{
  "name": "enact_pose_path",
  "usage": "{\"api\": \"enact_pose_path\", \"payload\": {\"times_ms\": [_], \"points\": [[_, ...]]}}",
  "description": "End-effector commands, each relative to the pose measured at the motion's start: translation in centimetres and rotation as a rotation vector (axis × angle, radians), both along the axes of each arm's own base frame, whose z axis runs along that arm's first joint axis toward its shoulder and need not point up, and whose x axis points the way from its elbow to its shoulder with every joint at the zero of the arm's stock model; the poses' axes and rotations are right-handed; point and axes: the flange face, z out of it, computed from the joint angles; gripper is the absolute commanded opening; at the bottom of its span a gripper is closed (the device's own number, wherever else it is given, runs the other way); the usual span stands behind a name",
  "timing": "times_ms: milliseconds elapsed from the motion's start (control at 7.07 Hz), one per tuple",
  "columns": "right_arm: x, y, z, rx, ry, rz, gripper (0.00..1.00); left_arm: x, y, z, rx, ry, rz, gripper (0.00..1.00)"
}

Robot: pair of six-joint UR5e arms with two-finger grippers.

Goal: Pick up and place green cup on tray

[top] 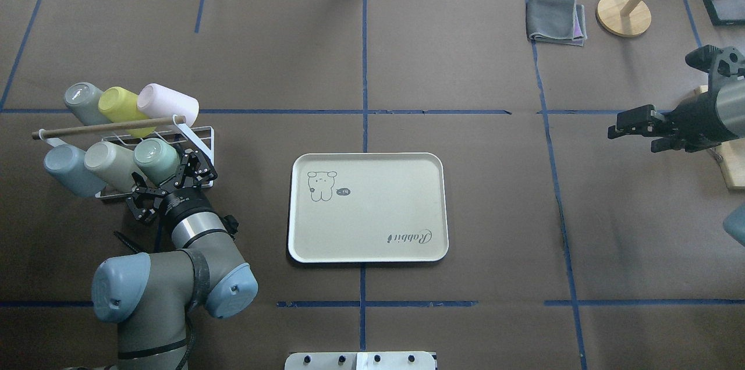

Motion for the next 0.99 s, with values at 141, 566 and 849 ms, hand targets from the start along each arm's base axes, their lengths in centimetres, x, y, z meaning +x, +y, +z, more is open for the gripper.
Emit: {"api": "enact_pose_path", "payload": {"times_ms": [141, 566, 849], "points": [[0.1, 0.1, 0.1, -0.003, 0.002, 0.000, 1.00, 0.1, 0.0, -0.1, 0.006, 0.000, 0.002, 0.81], [0.1, 0.1, 0.1, -0.003, 0.002, 0.000, 1.00, 0.0, 0.0, -1.0, 0.011, 0.019, 0.001, 0.66], [0.1, 0.2, -0.2, 0.001, -0.001, 0.000, 1.00, -0.8, -0.2, -3.0, 0.021, 0.064, -0.005, 0.64]]}}
